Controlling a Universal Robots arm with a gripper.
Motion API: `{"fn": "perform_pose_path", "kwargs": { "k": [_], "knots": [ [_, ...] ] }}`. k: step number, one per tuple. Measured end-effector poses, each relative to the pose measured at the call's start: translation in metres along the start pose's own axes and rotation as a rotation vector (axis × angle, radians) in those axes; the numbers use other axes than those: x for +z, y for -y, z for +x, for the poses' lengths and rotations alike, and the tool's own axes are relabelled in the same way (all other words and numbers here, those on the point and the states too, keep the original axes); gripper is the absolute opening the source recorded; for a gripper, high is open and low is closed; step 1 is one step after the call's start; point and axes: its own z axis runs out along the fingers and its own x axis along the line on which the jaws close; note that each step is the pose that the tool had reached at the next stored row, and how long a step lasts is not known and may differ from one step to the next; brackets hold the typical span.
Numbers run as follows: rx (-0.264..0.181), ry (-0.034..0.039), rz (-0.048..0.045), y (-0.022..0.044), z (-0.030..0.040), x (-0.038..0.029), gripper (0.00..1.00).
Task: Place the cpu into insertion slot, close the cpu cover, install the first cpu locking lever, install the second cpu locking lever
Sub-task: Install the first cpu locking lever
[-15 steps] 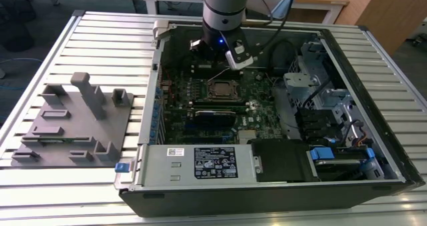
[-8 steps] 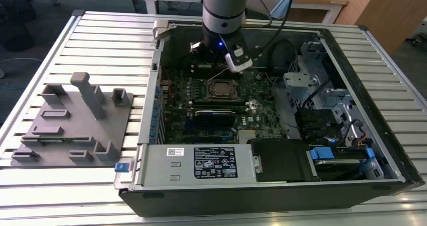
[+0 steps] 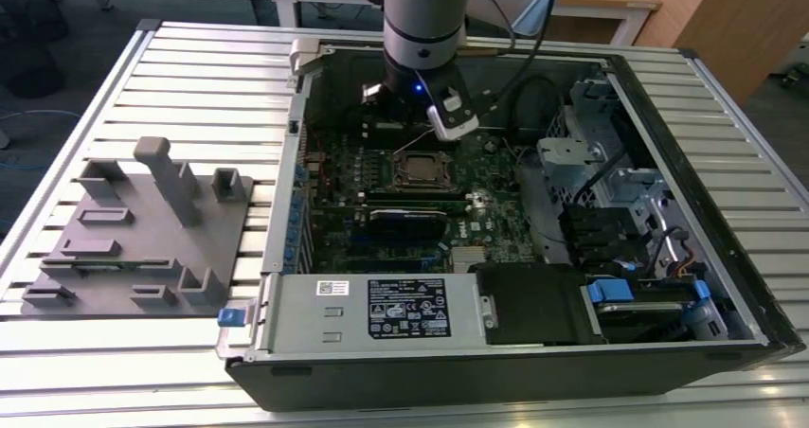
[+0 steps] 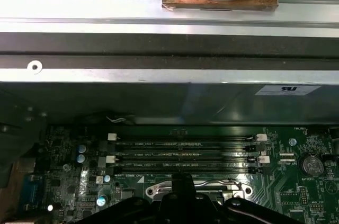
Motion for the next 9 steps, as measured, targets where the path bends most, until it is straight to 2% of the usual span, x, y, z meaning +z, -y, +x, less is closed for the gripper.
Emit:
{"fn": "perform_pose_path", "kwargs": {
  "k": [3,9],
  "knots": [
    [-0.001,0.004,-0.0001,-0.0002,0.0,0.0006,0.1],
    [0.001,0.0049,0.0,-0.0057,0.0002,0.0031,0.1]
  ]
}}
